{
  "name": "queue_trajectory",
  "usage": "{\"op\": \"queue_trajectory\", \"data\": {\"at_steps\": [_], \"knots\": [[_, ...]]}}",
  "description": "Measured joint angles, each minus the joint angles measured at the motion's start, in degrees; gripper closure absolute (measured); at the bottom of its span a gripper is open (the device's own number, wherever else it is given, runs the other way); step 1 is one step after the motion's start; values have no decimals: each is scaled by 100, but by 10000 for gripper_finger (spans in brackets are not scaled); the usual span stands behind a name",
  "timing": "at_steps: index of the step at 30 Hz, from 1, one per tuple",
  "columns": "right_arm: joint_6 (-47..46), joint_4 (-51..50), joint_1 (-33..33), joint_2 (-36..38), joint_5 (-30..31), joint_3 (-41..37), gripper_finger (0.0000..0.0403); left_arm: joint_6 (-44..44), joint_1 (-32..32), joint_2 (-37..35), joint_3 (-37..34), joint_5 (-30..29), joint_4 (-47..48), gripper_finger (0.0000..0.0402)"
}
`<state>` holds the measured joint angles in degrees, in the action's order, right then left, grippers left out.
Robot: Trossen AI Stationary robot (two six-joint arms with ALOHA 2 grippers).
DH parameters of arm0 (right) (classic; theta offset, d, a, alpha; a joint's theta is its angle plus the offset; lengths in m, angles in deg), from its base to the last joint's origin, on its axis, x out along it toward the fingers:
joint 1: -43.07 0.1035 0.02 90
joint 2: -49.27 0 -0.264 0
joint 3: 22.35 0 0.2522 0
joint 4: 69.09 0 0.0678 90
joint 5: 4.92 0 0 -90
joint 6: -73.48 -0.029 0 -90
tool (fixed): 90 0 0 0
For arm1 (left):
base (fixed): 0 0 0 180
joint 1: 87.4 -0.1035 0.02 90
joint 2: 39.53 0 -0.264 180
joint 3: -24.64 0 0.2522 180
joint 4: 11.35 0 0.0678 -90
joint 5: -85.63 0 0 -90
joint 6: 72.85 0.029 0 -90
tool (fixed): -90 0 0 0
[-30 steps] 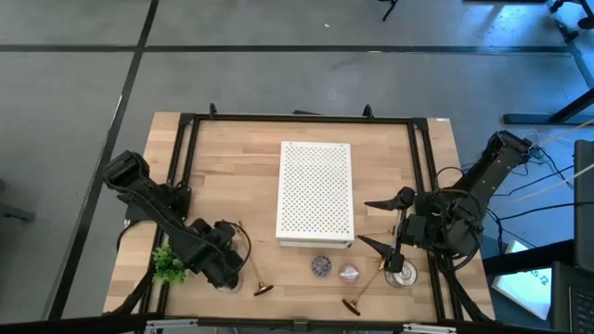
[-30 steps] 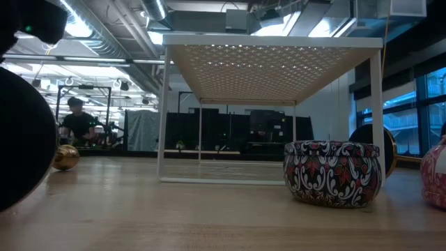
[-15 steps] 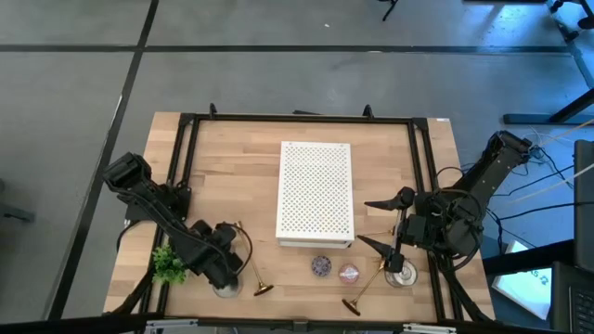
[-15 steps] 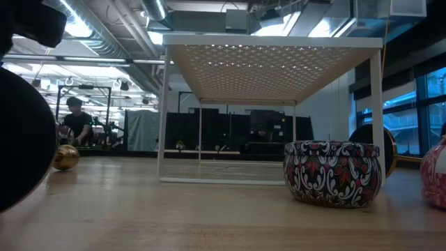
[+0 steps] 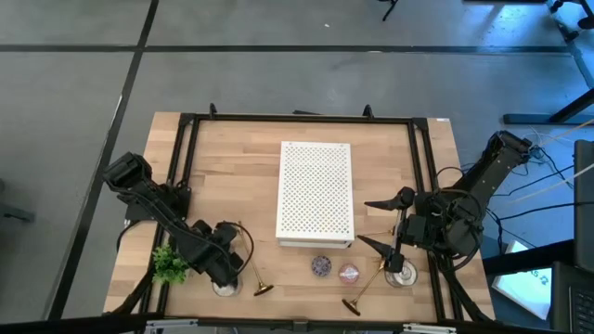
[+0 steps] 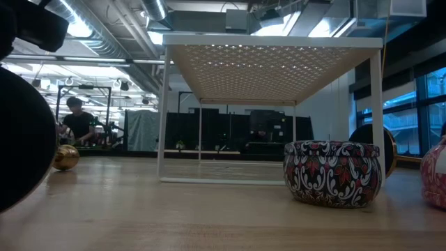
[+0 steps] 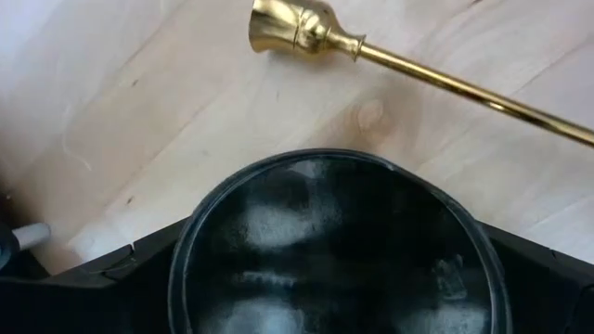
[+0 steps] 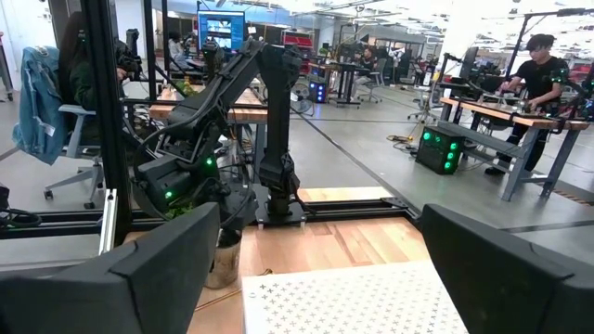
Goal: Pick & Place candle stick holders
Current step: Put the top silver scented candle on the shelf
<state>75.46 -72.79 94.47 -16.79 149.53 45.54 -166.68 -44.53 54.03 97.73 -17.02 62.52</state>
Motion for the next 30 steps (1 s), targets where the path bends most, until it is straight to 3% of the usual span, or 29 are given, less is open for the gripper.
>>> {"op": "queue_trajectory", "data": {"at_steps": [9, 16, 22, 26, 30], "knots": [[0, 1, 0, 0, 0, 0, 27, -9, 0, -5, -92, 55, -83, 12], [0, 2, -1, 0, 0, 0, 27, -33, -34, -83, -791, 301, -1223, 37], [22, 2, -1, 0, 0, 0, 27, 153, -125, -219, -869, 406, -1329, 48], [41, 10, 0, 0, 0, 0, 27, 121, -223, -533, -926, 196, -1074, 48], [42, 11, 1, 0, 0, 0, 27, 99, -319, -1014, -909, -461, -1067, 48]]}}
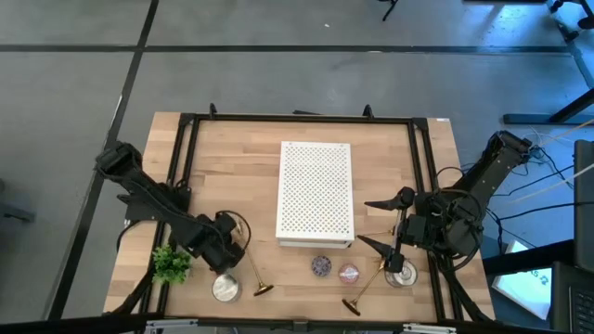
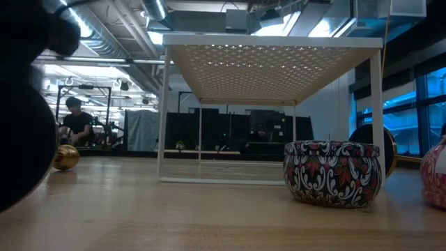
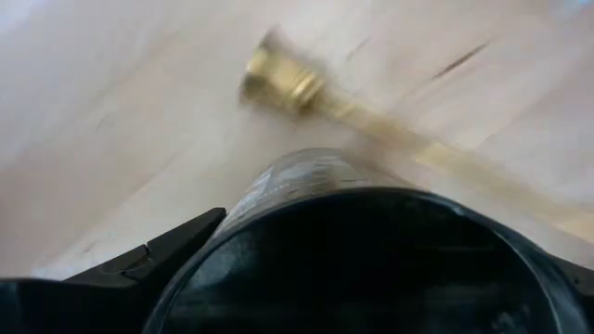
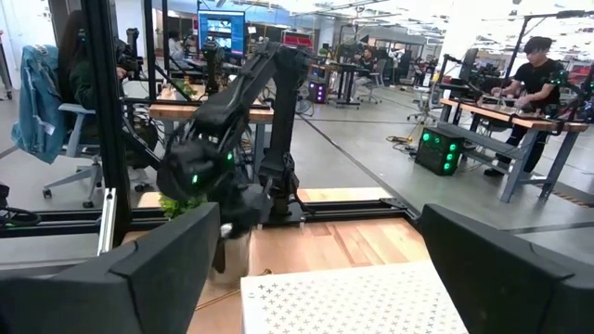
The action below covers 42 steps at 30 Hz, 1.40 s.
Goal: Pick & Place candle stick holders
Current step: Put the top silver scented candle on the shelf
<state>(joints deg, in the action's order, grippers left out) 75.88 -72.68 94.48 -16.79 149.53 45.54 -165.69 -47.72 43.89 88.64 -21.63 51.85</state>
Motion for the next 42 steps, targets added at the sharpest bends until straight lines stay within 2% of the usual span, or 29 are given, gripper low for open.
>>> {"op": "queue_trajectory", "data": {"at_steps": [5, 12, 17, 24, 29, 32, 37, 40, 42], "knots": [[13, -15, -2, 0, 0, 0, 27, 165, 2, -694, -7, -699, -133, 49], [440, -133, 0, 0, 0, 0, 27, 732, 346, -1698, 7, -2150, -924, 49], [776, -146, -2, 0, -3, 0, 27, 1804, 550, -2100, 9, -3104, -1897, 50], [937, -296, -2, 0, -131, 0, 27, 4323, 564, -2138, 15, -3690, -4096, 50], [975, -447, -10, -21, -466, 0, 27, 5829, 315, -2026, 20, -3327, -5405, 50], [1202, -422, -107, -119, -468, 0, 27, 6237, -44, -1880, 20, -2472, -6025, 50], [1848, -387, -383, -393, -451, 0, 27, 6457, -769, -1429, 22, -604, -7466, 50], [2658, -382, -507, -663, -446, 0, 27, 6367, -1155, -1197, 26, 34, -7804, 50], [3006, -416, -582, -870, -453, 0, 28, 6357, -1380, -1086, 26, 245, -7818, 50]]}}
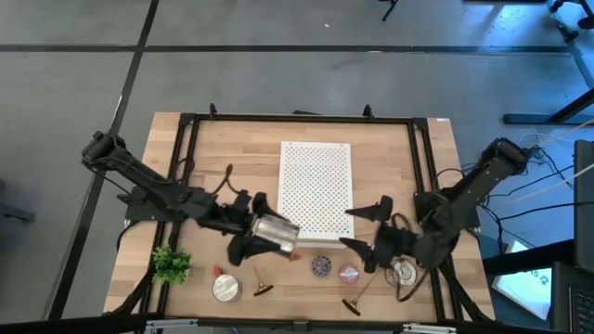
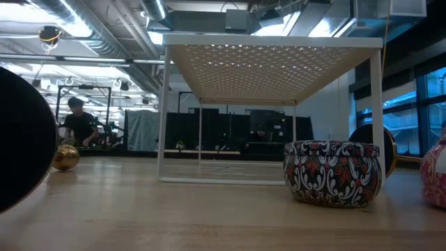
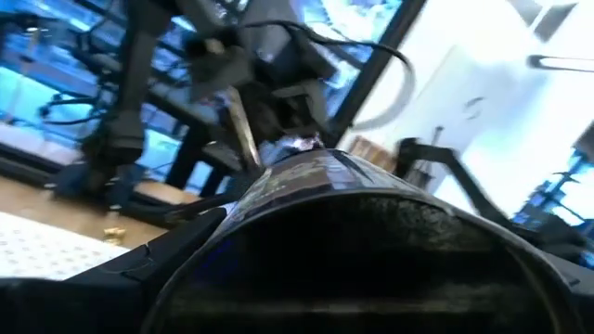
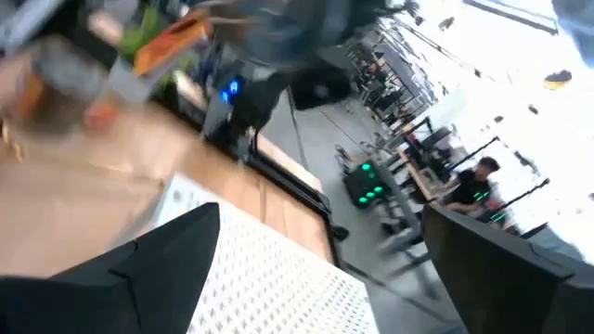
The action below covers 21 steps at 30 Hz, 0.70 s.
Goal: Pick & Place candle stick holders
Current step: Put the top silver scented candle on the shelf
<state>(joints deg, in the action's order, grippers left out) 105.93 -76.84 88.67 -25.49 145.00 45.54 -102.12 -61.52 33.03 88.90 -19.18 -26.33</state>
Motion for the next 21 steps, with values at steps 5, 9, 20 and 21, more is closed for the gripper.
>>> {"op": "queue_trajectory", "data": {"at_steps": [5, 9, 20, 21], "knots": [[309, 491, -235, -357, -59, 0, 31, -3, -377, 155, 0, 323, -67, 50], [442, 1191, -379, -400, -61, 0, 31, 3, -533, 176, 0, 633, -274, 50], [1262, 2035, -445, -570, -746, 0, 31, 13, -682, 370, 2, 912, -730, 50], [1351, 2153, -459, -603, -755, 0, 31, 11, -703, 386, 2, 986, -715, 50]]}}
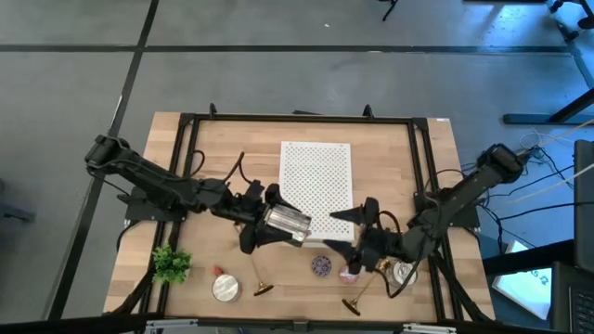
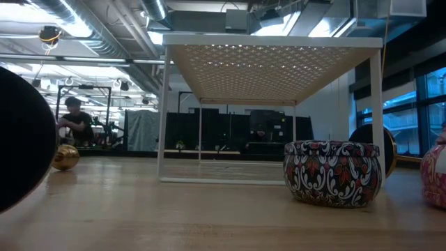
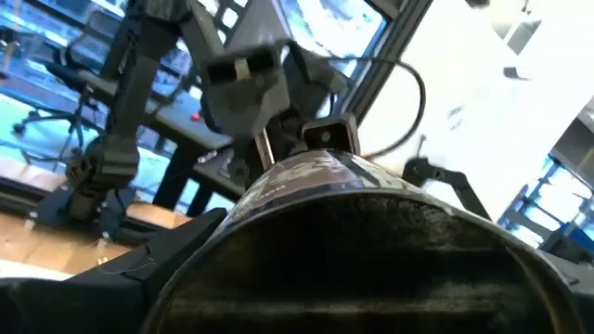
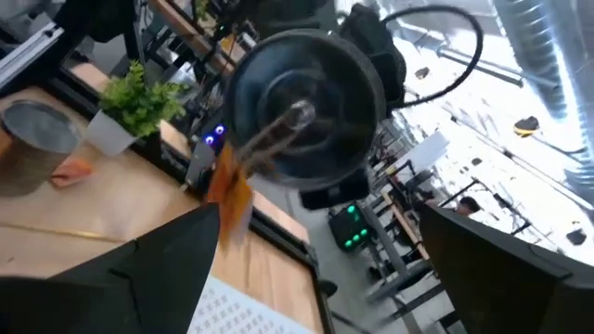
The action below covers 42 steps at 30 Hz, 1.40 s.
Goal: Pick & Place candle stick holders
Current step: Put the top silver scented candle on the shelf
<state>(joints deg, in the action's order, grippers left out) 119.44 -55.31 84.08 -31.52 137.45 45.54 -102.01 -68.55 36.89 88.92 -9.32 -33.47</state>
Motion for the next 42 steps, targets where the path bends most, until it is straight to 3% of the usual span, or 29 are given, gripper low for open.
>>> {"op": "queue_trajectory", "data": {"at_steps": [13, 19, 30, 42], "knots": [[-437, 149, -9, -24, -9, 0, 30, 93, -24, 38, 0, -3, -43, 50], [-674, 282, -108, -22, -122, 0, 6, 92, -80, 40, 0, -67, -41, 50], [-820, 355, -126, -22, -207, 0, 3, -67, -572, 44, 0, 139, -111, 50], [-1007, 351, -254, -22, 188, 0, 3, -365, -849, 960, -4, 755, -1166, 50]]}}
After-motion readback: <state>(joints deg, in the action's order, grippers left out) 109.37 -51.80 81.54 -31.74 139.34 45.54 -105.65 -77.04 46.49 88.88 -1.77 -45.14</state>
